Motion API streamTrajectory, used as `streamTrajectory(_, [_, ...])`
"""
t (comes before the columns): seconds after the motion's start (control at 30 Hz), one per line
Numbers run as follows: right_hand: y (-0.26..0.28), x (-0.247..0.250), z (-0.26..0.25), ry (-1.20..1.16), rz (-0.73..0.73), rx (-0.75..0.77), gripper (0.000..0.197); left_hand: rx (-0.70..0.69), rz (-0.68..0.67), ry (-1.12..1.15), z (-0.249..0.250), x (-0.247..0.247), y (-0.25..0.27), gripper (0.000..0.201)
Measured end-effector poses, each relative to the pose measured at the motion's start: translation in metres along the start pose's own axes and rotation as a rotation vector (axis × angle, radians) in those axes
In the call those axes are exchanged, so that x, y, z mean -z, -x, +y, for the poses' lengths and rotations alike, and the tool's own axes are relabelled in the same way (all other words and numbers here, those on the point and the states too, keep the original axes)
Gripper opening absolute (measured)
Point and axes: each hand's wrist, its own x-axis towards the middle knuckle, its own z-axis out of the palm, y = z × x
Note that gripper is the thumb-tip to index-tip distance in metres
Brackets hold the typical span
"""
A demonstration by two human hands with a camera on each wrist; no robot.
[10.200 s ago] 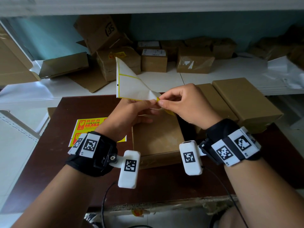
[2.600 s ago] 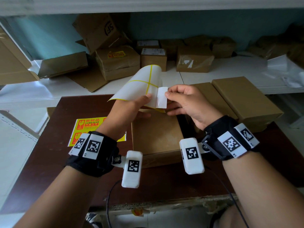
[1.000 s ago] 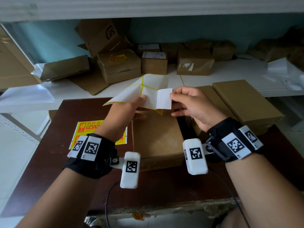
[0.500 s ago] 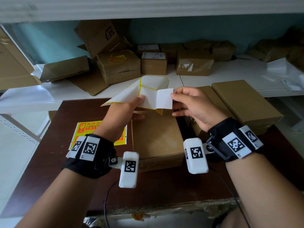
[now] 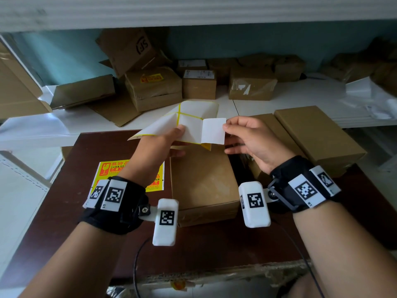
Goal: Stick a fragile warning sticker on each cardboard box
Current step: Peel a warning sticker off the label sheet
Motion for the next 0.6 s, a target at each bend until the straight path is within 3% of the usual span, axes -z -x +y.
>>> streamTrajectory(0.6, [0.0016, -0.001, 0.004, -0.012, 0.023, -0.026, 0.011, 0.005, 0.001, 0.009, 0.0011, 0.0064, -0.0041, 0.028])
